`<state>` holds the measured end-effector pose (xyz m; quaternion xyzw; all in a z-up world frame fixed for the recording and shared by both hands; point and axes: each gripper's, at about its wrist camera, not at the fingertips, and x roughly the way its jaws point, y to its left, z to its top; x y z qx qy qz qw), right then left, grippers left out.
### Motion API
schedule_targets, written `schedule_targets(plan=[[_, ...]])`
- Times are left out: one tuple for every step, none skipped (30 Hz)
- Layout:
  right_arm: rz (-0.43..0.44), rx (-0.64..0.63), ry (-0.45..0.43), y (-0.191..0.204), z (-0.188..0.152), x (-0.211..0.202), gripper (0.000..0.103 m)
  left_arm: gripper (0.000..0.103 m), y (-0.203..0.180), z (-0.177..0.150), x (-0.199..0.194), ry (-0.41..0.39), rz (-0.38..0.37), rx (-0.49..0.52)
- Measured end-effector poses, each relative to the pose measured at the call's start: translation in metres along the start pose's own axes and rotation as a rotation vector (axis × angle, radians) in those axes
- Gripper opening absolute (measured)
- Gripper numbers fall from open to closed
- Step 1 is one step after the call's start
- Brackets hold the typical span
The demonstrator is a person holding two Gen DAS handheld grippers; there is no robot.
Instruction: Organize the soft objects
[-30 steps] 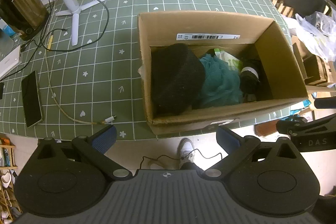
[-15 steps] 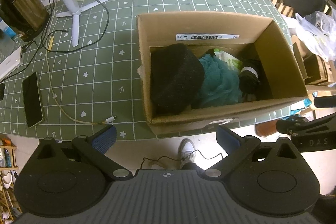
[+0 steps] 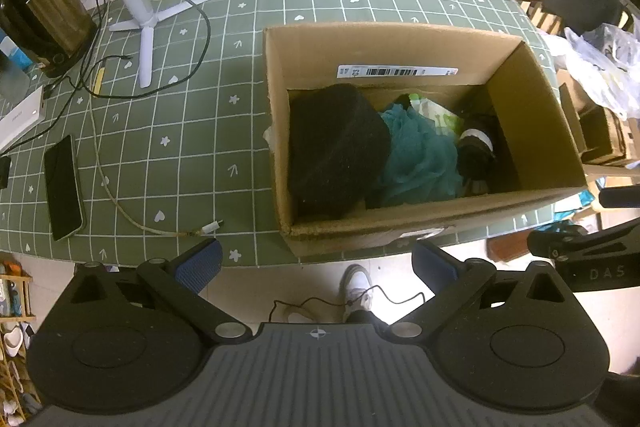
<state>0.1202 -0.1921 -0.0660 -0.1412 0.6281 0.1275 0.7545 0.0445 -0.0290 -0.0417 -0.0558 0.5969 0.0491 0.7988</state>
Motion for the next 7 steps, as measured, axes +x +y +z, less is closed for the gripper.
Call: schedule_targets(plan=[[0.0,0.001,0.0,0.0001,0.0,0.0,0.103,0.103,-0.0001,0.0002,0.0002,0.001,0.0,0.001],[0.0,0.001,0.001,0.0001,0.0002,0.0,0.103,0.103,-0.0001,0.0003,0.0003,0.002,-0.002,0.001],[0.0,0.001,0.001,-0.0005,0.0003,0.0002,0.103,0.103,0.0001,0.0004,-0.0004,0.0,-0.005,0.0],[0.0,0.001,0.001,-0.0006,0.0004,0.0001,0.103,0.103,-0.0001,-0.0001,-0.0012,-0.005,-0.011,-0.001],[0.0,0.001,0.0,-0.0006,0.0004,0.0001,0.103,0.103,-0.0004,-0.0002,-0.0021,-0.011,-0.016,-0.002],[0.0,0.001,0.0,-0.0006,0.0004,0.0001,0.103,0.103,-0.0011,0.0001,-0.0031,-0.016,-0.019,-0.002],[0.001,0.001,0.0,-0.0009,0.0006,0.0,0.103,0.103,-0.0018,0.0009,-0.0042,-0.022,-0.021,-0.001]])
